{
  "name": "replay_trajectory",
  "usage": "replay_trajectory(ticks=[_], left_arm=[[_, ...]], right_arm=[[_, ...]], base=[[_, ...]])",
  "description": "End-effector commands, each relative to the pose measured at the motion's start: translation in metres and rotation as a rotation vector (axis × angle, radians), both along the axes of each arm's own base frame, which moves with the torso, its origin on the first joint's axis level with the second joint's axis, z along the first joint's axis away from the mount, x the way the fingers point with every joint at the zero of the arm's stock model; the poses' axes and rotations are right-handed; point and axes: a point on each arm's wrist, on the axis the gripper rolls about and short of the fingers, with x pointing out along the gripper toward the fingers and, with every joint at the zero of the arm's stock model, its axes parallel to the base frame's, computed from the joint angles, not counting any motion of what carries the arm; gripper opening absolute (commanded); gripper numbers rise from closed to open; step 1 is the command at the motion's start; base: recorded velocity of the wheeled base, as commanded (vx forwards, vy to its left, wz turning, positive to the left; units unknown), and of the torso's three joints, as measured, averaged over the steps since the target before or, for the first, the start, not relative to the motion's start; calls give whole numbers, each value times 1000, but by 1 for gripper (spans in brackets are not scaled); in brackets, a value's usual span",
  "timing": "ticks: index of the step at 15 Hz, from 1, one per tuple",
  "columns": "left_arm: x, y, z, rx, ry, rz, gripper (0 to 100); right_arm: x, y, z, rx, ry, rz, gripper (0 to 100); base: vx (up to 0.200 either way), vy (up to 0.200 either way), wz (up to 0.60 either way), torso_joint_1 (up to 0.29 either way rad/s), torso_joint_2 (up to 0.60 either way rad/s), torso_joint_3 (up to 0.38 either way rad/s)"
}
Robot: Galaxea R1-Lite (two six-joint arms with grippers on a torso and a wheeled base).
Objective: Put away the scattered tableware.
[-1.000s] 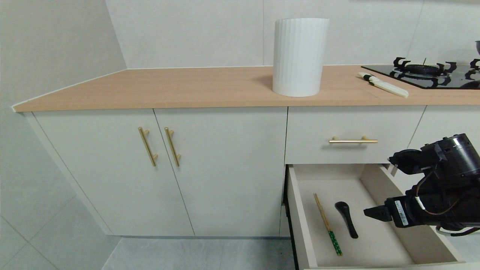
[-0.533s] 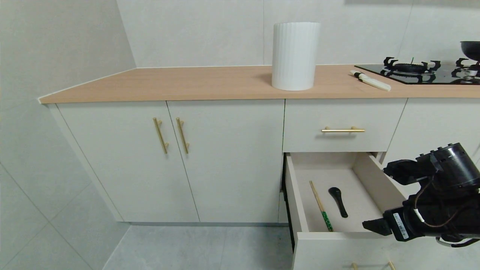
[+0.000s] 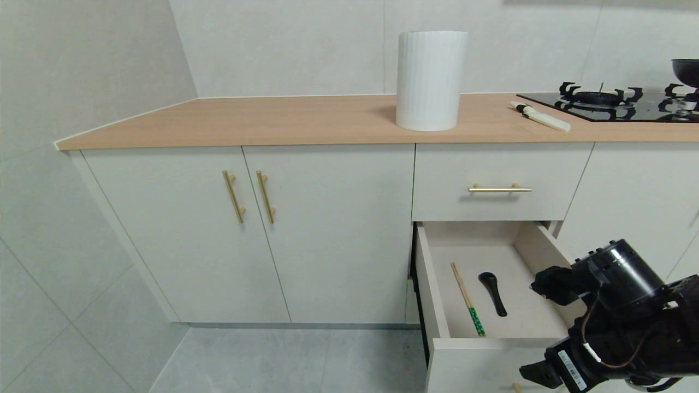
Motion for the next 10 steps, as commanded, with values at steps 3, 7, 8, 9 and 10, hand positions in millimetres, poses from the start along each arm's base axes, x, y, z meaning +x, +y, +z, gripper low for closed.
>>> replay_trajectory(ticks=[3,7,8,9,10], left_arm=[[0,0,0,0,0,0,100],[0,0,0,0,0,0,100],[0,0,0,0,0,0,100],[0,0,0,0,0,0,100],[0,0,0,0,0,0,100]], right_arm=[[-5,5,-14,-49,72,63,100],[-1,9,-26,-77,128,70,100],[0,10,-28,-82,135,66,100],[3,11,-32,-94,145,58,100],[5,11,-35,-103,152,48,100]], base=[[0,0,0,0,0,0],[0,0,0,0,0,0],[0,0,0,0,0,0],[0,0,0,0,0,0],[0,0,0,0,0,0]])
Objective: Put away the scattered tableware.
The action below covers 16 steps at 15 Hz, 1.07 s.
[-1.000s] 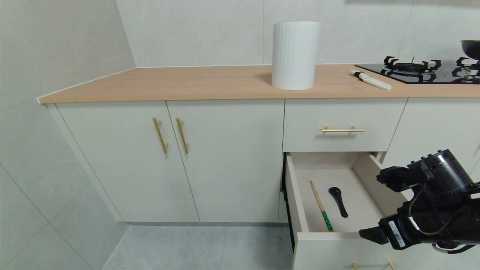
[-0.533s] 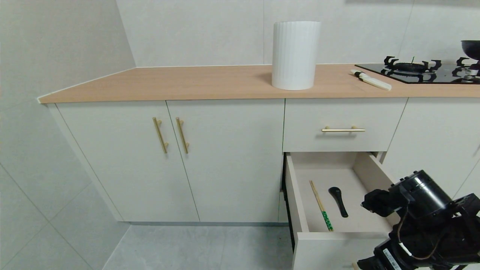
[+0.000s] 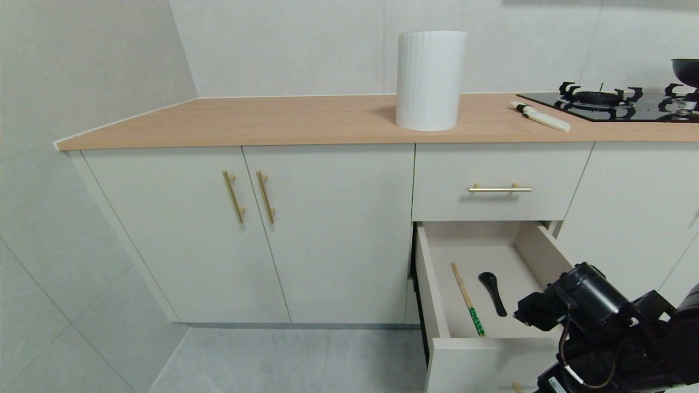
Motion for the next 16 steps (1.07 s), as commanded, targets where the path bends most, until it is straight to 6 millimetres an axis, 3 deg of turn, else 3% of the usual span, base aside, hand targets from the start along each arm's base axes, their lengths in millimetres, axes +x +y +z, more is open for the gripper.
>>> replay_trajectory(ticks=[1,8,16], left_arm=[[0,0,0,0,0,0,100],[0,0,0,0,0,0,100],[0,0,0,0,0,0,100]], right_arm=[[6,0,-9,-26,28,-18,100],[31,-10,-14,-64,8,-188,100],[75,-27,-11,-32,-59,-313,100]], base=[[0,0,0,0,0,0],[0,0,0,0,0,0],[0,0,0,0,0,0]])
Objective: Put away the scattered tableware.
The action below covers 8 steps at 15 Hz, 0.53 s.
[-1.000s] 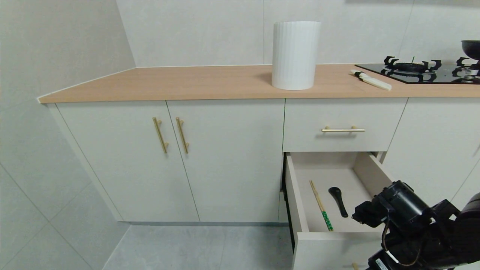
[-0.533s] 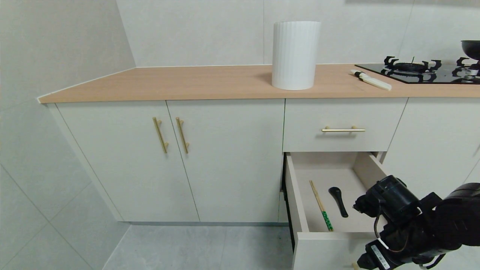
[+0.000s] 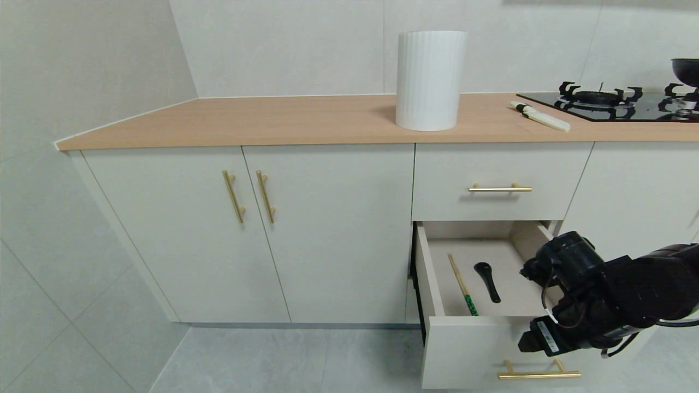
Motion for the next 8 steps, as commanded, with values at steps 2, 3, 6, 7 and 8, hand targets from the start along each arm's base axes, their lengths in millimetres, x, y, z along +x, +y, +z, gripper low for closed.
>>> replay_trajectory(ticks=[2,3,6,7,8], left_arm=[[0,0,0,0,0,0,100],[0,0,0,0,0,0,100],[0,0,0,0,0,0,100],[0,0,0,0,0,0,100],[0,0,0,0,0,0,100]], right_arm=[[25,1,-4,7,-25,-22,100],[32,3,-6,8,-31,-23,100],[53,6,-8,25,-92,-35,100],[58,7,-9,36,-121,-34,100],[63,9,-13,43,-144,-34,100]], base=[[0,0,0,0,0,0],[0,0,0,0,0,0],[0,0,0,0,0,0],[0,0,0,0,0,0],[0,0,0,0,0,0]])
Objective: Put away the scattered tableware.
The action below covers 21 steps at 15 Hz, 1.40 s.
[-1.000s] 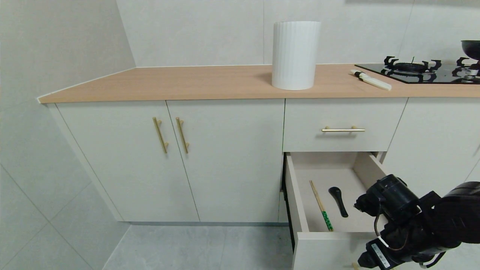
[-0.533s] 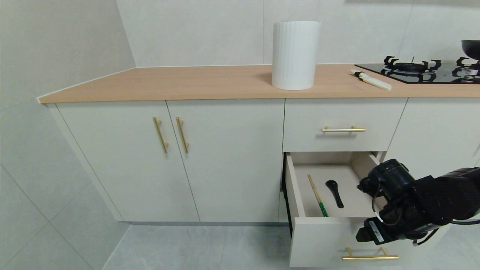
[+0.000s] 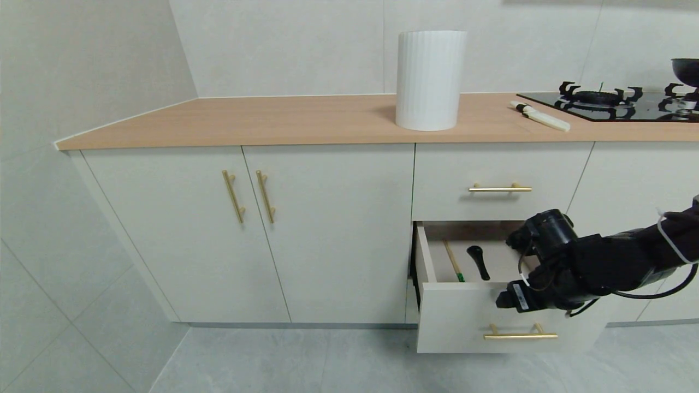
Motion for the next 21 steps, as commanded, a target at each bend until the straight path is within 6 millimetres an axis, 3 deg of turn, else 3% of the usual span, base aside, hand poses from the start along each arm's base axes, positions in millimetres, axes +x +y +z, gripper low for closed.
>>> replay_trajectory(ticks=[1,5,8,11,21], left_arm=[[0,0,0,0,0,0,100],[0,0,0,0,0,0,100],[0,0,0,0,0,0,100],[0,0,0,0,0,0,100],[0,0,0,0,0,0,100]], right_arm=[[12,3,-14,5,-15,0,100],[48,8,-27,39,-146,-9,100],[70,0,-36,45,-168,-46,100],[83,-11,-49,58,-225,-81,100],[111,-18,-91,58,-426,-143,100]], base=[[0,0,0,0,0,0],[0,0,0,0,0,0],[0,0,0,0,0,0],[0,0,0,0,0,0],[0,0,0,0,0,0]])
